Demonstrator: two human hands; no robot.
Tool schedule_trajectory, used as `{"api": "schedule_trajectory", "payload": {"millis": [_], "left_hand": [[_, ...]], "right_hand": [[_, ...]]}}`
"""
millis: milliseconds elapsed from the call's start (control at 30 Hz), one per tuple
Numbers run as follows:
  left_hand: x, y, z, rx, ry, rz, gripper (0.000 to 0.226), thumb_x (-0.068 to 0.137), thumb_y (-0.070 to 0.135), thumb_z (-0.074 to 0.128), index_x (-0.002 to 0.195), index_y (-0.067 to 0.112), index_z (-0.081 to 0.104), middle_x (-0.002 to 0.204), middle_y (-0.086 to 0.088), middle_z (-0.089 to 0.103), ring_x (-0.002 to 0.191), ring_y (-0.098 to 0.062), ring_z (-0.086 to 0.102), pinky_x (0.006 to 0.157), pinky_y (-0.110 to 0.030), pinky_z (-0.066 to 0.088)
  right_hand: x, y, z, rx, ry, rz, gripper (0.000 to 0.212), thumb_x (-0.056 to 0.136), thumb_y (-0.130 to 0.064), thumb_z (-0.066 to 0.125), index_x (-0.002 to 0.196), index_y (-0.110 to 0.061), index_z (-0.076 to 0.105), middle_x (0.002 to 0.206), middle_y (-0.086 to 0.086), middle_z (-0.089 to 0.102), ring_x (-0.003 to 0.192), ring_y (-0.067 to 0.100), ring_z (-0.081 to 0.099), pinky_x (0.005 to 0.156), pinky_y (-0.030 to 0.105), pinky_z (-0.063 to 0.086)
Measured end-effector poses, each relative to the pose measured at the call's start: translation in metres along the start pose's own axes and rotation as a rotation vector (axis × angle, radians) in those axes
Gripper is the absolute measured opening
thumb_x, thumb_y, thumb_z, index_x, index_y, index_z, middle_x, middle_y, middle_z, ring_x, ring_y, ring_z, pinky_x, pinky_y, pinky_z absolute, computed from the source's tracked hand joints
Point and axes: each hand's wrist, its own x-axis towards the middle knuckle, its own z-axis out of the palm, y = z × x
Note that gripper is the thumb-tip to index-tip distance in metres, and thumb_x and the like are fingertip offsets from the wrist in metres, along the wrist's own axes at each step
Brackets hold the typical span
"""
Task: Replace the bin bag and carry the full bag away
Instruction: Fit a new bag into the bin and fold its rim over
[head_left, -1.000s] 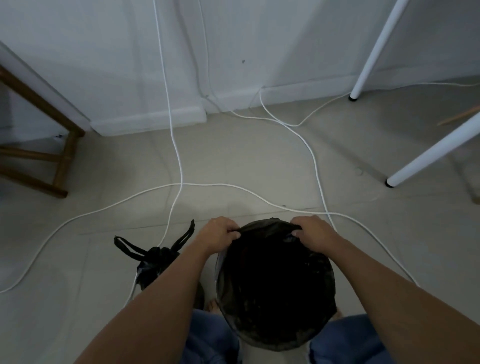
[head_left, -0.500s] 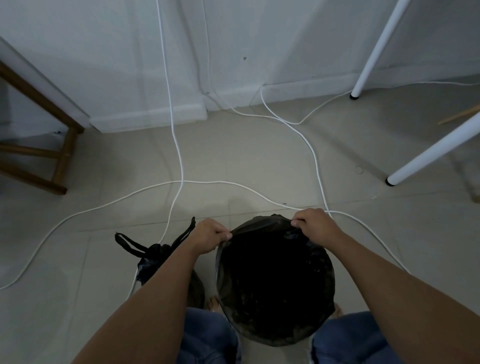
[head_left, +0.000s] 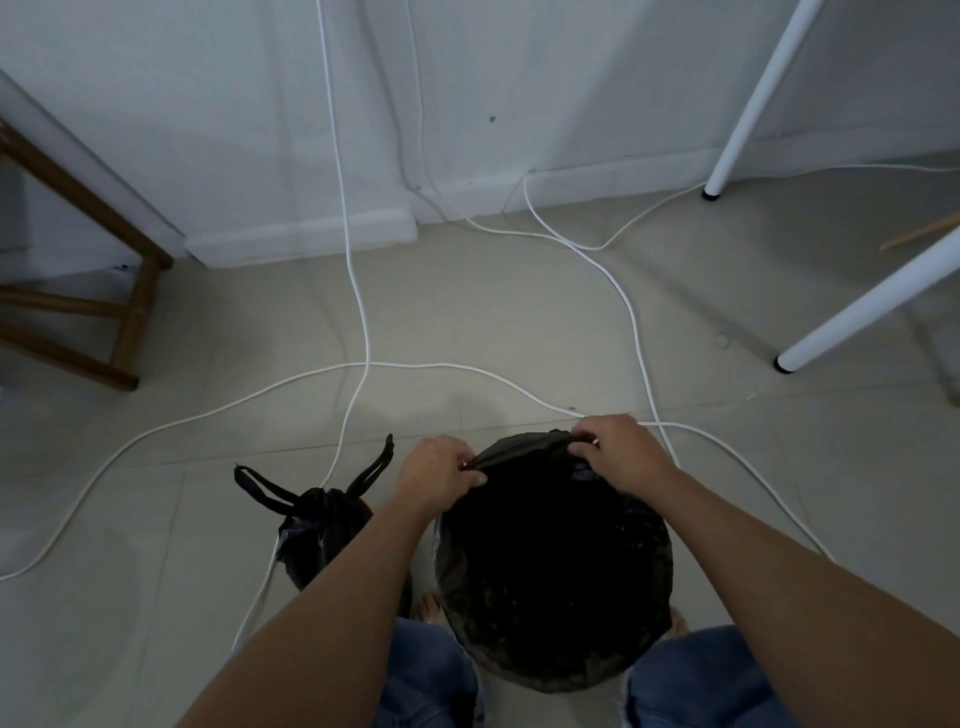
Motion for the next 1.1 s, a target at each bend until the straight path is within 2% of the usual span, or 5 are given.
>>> {"api": "schedule_trajectory", "payload": {"millis": [433, 633, 733, 833, 1100], "left_hand": [[0.004, -0.006, 0.001, -0.187, 0.026, -0.023, 0.01, 0.084, 0.022, 0.07, 0.086, 0.016, 0.079, 0.085, 0.003, 0.074, 0.084, -0.013, 0.067, 0.075, -0.023, 0.047], [0.002, -0.008, -0.004, -0.349, 0.067, -0.11, 0.016, 0.085, 0.012, 0.065, 0.073, 0.017, 0.075, 0.067, 0.002, 0.069, 0.059, -0.012, 0.063, 0.069, -0.03, 0.056], [0.0, -0.01, -0.005, -0.33, 0.122, -0.099, 0.006, 0.084, 0.026, 0.069, 0.08, 0.022, 0.072, 0.078, 0.005, 0.07, 0.073, -0.013, 0.066, 0.079, -0.031, 0.056], [-0.005, -0.004, -0.004, -0.309, 0.074, -0.059, 0.03, 0.072, 0.042, 0.079, 0.097, 0.028, 0.071, 0.088, 0.009, 0.066, 0.081, -0.009, 0.062, 0.074, -0.024, 0.047], [-0.009, 0.007, -0.004, -0.101, 0.122, 0.014, 0.008, 0.084, 0.019, 0.067, 0.085, 0.017, 0.075, 0.091, 0.0, 0.072, 0.09, -0.02, 0.066, 0.081, -0.031, 0.053]], "right_hand": [[0.004, 0.009, 0.001, 0.075, -0.015, 0.049, 0.013, 0.086, -0.025, 0.064, 0.09, -0.018, 0.075, 0.094, 0.003, 0.071, 0.089, 0.022, 0.064, 0.079, 0.03, 0.048], [0.006, 0.011, -0.003, 0.107, -0.002, 0.056, 0.012, 0.087, -0.021, 0.063, 0.085, -0.017, 0.075, 0.09, 0.002, 0.071, 0.088, 0.022, 0.065, 0.079, 0.031, 0.049], [0.005, 0.01, -0.006, 0.128, 0.023, 0.054, 0.012, 0.087, -0.024, 0.064, 0.087, -0.015, 0.073, 0.084, -0.001, 0.067, 0.087, 0.021, 0.065, 0.075, 0.029, 0.047], [0.003, 0.001, -0.008, 0.188, 0.019, -0.009, 0.026, 0.082, -0.032, 0.072, 0.103, -0.017, 0.069, 0.098, -0.004, 0.066, 0.089, 0.017, 0.063, 0.082, 0.03, 0.049], [0.007, -0.007, -0.004, 0.007, 0.048, -0.067, 0.013, 0.083, -0.023, 0.069, 0.09, -0.014, 0.074, 0.094, 0.003, 0.07, 0.09, 0.023, 0.064, 0.074, 0.027, 0.045]]}}
